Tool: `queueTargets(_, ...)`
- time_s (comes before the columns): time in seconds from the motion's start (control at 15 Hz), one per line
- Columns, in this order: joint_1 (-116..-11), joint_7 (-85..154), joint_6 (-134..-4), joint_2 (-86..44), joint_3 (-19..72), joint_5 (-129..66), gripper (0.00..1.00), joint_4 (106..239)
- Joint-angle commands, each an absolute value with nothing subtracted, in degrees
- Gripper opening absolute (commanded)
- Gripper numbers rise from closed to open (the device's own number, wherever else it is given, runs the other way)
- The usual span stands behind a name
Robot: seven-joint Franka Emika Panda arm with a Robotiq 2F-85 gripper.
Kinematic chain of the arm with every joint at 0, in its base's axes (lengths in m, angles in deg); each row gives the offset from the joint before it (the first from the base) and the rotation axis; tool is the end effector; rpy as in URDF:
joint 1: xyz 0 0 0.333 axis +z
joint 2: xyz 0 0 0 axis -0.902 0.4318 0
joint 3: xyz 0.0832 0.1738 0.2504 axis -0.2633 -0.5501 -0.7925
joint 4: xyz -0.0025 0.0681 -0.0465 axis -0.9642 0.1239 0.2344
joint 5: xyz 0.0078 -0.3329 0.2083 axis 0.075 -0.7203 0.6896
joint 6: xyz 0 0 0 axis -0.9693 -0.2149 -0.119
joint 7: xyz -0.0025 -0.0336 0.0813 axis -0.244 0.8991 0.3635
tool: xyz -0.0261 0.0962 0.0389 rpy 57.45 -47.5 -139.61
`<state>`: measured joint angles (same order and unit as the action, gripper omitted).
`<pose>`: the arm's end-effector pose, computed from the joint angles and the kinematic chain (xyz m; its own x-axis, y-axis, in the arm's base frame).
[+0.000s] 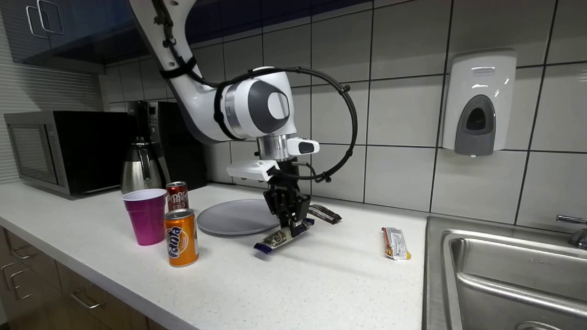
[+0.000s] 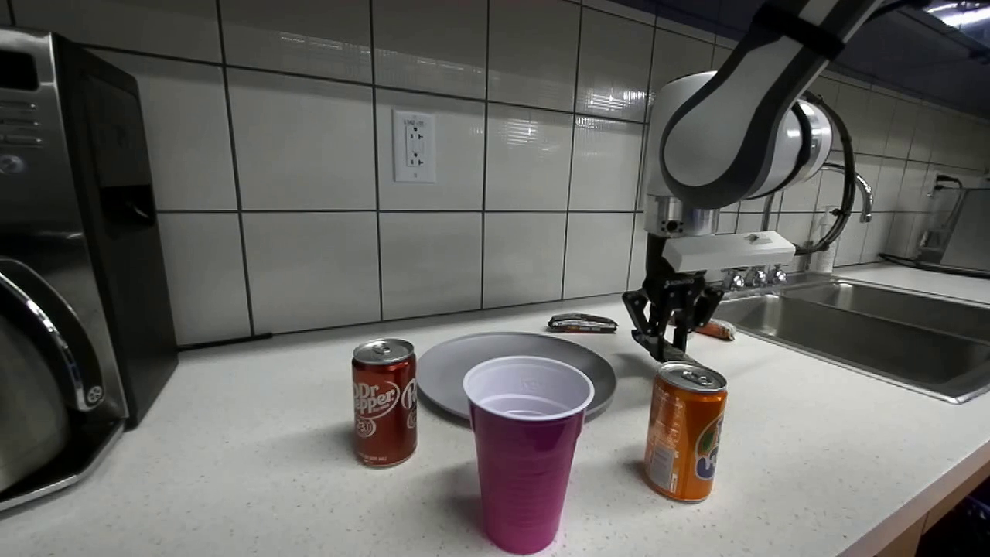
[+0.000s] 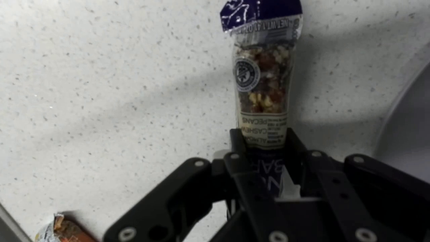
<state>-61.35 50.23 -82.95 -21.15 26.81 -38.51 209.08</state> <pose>0.5484 -0.0078 0.2421 0.9746 -0.2082 0.0829 -0.2159 -0.9714 0.0986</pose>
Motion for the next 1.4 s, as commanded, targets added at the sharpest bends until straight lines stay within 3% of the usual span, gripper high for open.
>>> queueTargets(0.0,-60.58,47.79,-81.30,-22.09,25.74,-37.13,0.08,207.37)
queueTargets(1.33,-57.56,36.96,-76.30,-13.36,18.88,-34.19,0.08,193.07)
